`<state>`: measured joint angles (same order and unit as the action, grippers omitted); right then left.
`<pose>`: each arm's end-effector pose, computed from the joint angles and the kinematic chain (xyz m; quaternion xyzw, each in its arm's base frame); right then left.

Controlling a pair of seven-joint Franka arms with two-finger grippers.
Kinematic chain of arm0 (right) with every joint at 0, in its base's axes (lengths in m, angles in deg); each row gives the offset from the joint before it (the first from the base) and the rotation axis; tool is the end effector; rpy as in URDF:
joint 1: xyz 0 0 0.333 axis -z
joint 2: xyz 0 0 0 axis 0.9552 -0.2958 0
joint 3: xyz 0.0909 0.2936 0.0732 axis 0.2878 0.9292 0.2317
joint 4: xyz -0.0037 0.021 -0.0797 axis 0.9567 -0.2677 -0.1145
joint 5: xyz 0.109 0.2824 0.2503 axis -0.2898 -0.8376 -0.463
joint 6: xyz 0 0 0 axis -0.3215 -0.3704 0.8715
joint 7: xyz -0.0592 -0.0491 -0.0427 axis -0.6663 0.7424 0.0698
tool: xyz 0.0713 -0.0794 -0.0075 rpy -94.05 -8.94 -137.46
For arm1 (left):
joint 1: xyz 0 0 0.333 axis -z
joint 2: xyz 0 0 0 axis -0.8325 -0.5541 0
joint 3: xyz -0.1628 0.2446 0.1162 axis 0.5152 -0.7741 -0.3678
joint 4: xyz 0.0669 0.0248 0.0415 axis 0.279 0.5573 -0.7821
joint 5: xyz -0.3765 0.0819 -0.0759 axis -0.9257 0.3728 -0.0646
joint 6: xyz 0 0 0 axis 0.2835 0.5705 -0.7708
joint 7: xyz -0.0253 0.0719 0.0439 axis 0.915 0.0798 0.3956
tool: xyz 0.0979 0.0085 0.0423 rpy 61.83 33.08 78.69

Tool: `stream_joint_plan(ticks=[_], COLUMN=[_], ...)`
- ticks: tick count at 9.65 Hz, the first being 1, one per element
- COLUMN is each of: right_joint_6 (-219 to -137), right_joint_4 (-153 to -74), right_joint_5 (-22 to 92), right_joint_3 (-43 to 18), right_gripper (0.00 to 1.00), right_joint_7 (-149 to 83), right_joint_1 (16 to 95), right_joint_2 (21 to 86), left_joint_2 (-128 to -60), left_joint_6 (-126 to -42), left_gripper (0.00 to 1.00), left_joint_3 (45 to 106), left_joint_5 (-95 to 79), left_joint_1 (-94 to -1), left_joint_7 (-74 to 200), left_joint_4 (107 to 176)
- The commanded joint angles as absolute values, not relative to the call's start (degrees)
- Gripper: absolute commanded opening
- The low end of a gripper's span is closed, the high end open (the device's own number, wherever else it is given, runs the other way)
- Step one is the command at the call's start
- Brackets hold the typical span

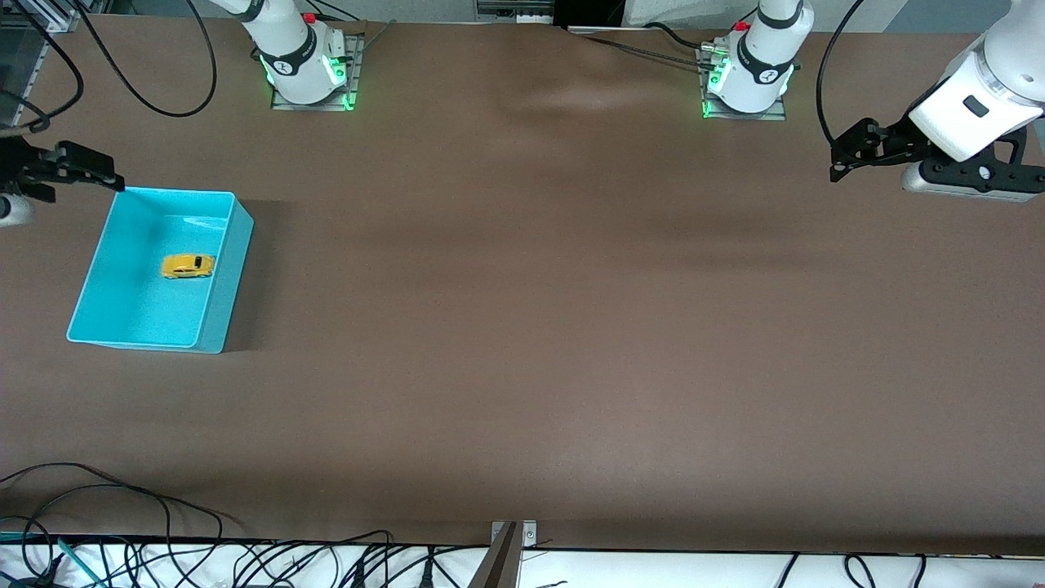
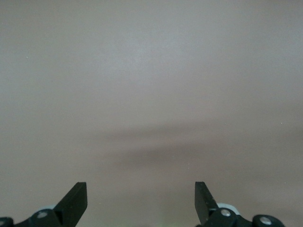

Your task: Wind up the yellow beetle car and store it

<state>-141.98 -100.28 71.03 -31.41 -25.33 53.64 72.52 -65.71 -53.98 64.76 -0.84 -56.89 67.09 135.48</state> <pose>0.5523 -0.0423 0.6063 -0.9940 -0.0630 0.0893 0.0083 0.5280 -0.0699 0.6175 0.9984 -0.0409 -0.0369 0.0103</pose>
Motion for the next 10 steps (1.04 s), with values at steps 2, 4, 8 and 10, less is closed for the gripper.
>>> stream_joint_plan(ticks=[2,4,8,10], right_joint_6=[-142.51,-144.18,-148.06,-147.89], right_joint_4=[-102.71,-103.75,-107.64,-107.45], right_joint_5=[72.84,74.32,74.42,74.42], right_joint_3=[-29.61,-20.63,-14.58,-14.41], right_gripper=[1.0,0.97,1.0,1.0], right_joint_7=[-30.35,-30.79,-34.04,-34.04], right_joint_1=[53.46,61.04,66.2,66.2], right_joint_2=[76.16,76.25,79.07,79.06], left_joint_2=[-65.96,-65.96,-65.96,-65.96], left_joint_6=[-52.6,-52.6,-52.6,-52.6], left_gripper=[1.0,1.0,1.0,1.0], left_joint_3=[64.89,64.89,64.89,64.89], left_joint_5=[-1.87,-1.87,-1.87,-1.87], left_joint_1=[-57.32,-57.32,-57.32,-57.32], left_joint_7=[67.55,67.55,67.55,67.55], left_joint_4=[134.05,134.05,134.05,134.05])
